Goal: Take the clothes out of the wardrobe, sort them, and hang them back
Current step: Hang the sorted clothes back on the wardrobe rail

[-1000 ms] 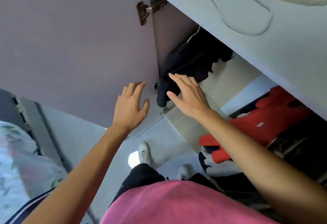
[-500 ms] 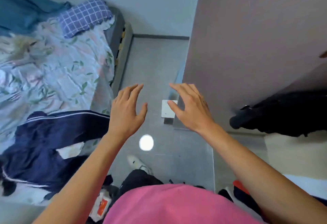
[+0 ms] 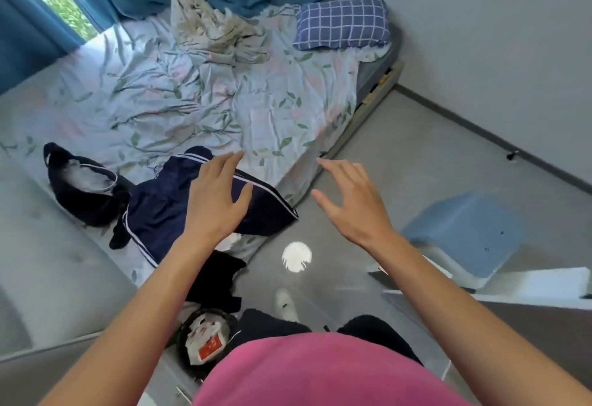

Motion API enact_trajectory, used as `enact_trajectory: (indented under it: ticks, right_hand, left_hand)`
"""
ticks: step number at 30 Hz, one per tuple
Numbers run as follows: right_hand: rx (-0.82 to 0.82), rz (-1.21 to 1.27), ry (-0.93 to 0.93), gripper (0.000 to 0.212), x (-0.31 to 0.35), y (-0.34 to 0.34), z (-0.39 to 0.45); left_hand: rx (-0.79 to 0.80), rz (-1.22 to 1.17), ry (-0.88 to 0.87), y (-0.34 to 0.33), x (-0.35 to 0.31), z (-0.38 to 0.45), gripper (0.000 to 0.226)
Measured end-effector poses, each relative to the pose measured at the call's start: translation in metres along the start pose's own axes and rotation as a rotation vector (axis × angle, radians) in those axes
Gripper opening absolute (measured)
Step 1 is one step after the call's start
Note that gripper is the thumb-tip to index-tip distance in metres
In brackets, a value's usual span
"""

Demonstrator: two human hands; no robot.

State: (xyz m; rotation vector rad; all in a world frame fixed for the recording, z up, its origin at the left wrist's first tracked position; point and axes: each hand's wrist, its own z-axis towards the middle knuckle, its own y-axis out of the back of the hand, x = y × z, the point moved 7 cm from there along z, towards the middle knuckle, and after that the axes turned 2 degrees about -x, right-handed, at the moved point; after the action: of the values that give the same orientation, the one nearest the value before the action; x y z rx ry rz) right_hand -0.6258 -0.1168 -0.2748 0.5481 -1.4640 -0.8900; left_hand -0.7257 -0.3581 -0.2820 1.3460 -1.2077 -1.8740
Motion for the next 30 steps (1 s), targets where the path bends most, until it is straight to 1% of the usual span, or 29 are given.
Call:
enact_trajectory:
  ticks: [5, 9, 14, 18, 23, 30]
  right_hand:
    - [0.143, 0.027, 0.154, 0.056, 0.033, -0.047, 0.07]
    - [0.242, 0.053, 0.255, 0.055, 0.052, -0.082, 0.119]
    - [0.382, 0.048, 0.403, 0.057, 0.07, -0.125, 0.173]
    - [0.493, 0.04, 0.455, 0.059, 0.094, -0.168, 0.204]
    - [0.571, 0.019, 0.522, 0.059, 0.133, -0.231, 0.233]
    - [0.654, -0.134, 0.625, 0.059, 0.185, -0.341, 0.271]
  left_hand:
    - [-0.082, -0.014, 0.196, 0.018, 0.054, -0.005, 0.062]
    - [-0.088, 0.038, 0.359, 0.017, 0.09, -0.015, 0.061]
    - [-0.178, 0.07, 0.556, 0.024, 0.114, -0.023, 0.059]
    - [-0.171, 0.091, 0.702, 0.023, 0.141, -0.033, 0.059]
    - [-0.216, 0.079, 0.776, 0.032, 0.197, -0.033, 0.059]
    - [-0.151, 0.048, 0.748, 0.026, 0.317, 0.008, 0.059]
